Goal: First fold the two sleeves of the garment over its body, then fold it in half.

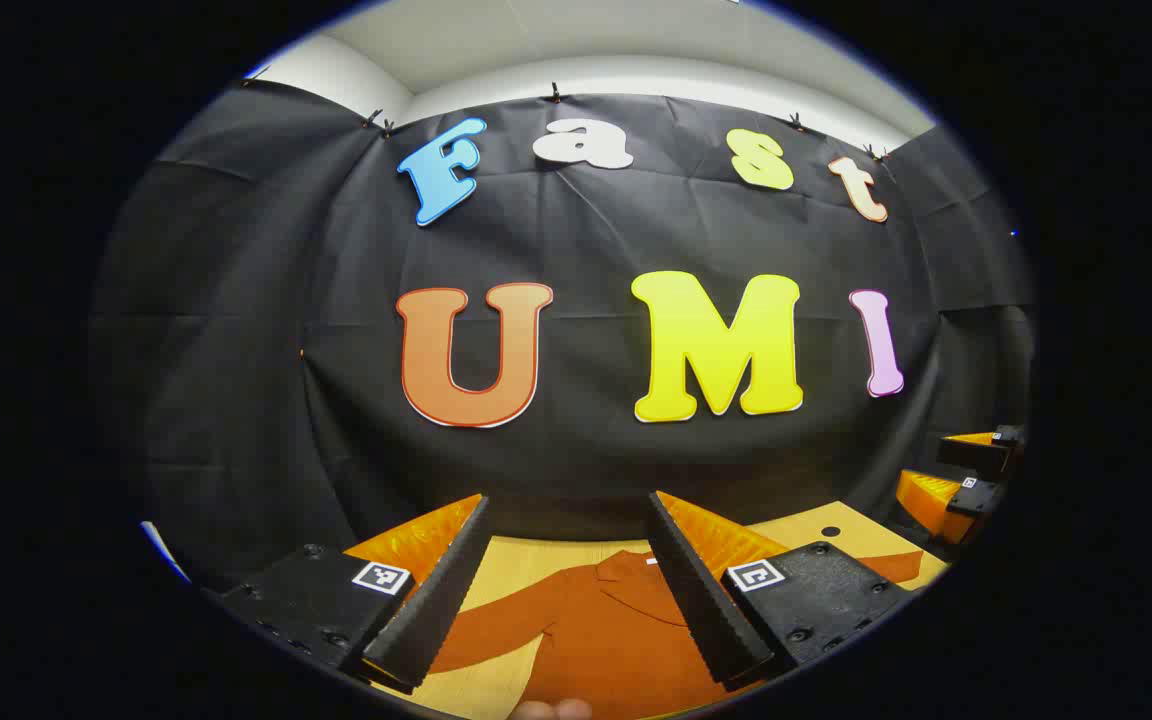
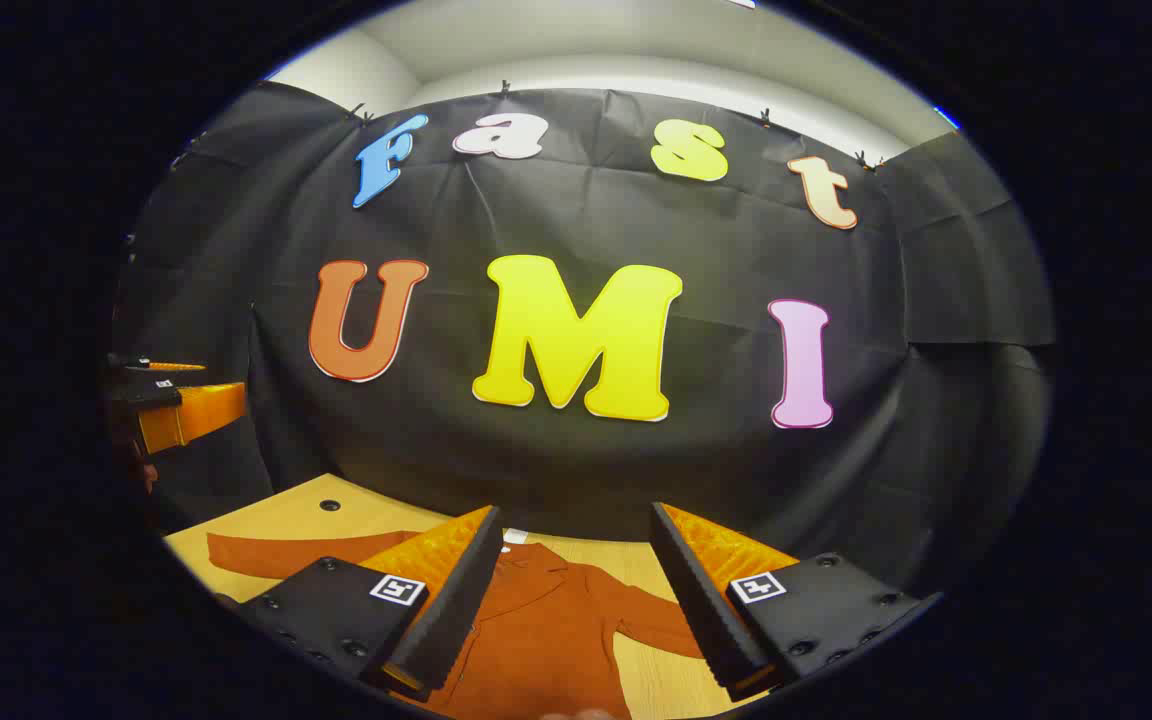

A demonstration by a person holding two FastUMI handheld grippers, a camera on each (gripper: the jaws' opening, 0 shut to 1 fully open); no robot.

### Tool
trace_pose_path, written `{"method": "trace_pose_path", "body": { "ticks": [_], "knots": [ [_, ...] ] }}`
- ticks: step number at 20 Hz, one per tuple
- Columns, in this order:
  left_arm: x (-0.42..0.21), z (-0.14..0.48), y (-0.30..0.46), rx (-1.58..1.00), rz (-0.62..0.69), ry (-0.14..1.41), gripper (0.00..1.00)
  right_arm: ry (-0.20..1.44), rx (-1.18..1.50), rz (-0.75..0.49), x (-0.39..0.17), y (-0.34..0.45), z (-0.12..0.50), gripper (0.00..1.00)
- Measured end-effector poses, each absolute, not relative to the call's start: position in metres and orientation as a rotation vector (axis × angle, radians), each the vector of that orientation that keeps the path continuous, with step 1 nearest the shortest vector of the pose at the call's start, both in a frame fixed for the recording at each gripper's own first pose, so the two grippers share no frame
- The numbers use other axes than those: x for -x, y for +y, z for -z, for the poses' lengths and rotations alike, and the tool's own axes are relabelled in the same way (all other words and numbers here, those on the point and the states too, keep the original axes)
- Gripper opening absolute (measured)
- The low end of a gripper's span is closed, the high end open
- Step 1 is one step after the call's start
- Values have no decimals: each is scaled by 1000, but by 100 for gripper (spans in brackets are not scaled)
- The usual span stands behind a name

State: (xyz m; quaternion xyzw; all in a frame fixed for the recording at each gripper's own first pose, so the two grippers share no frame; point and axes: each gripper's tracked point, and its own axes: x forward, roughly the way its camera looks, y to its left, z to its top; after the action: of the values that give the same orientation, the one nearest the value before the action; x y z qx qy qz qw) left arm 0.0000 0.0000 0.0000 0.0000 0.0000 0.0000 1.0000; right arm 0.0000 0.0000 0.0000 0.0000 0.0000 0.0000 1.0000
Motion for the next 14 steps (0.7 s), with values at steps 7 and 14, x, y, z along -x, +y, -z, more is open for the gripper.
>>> {"method": "trace_pose_path", "body": {
  "ticks": [7,14],
  "knots": [
    [9,19,-23,9,-1,45,99,-31,-35,-6,6,7,-8,94],
    [12,19,-32,-20,-10,42,99,-20,-46,-16,5,4,-2,95]
  ]
}}
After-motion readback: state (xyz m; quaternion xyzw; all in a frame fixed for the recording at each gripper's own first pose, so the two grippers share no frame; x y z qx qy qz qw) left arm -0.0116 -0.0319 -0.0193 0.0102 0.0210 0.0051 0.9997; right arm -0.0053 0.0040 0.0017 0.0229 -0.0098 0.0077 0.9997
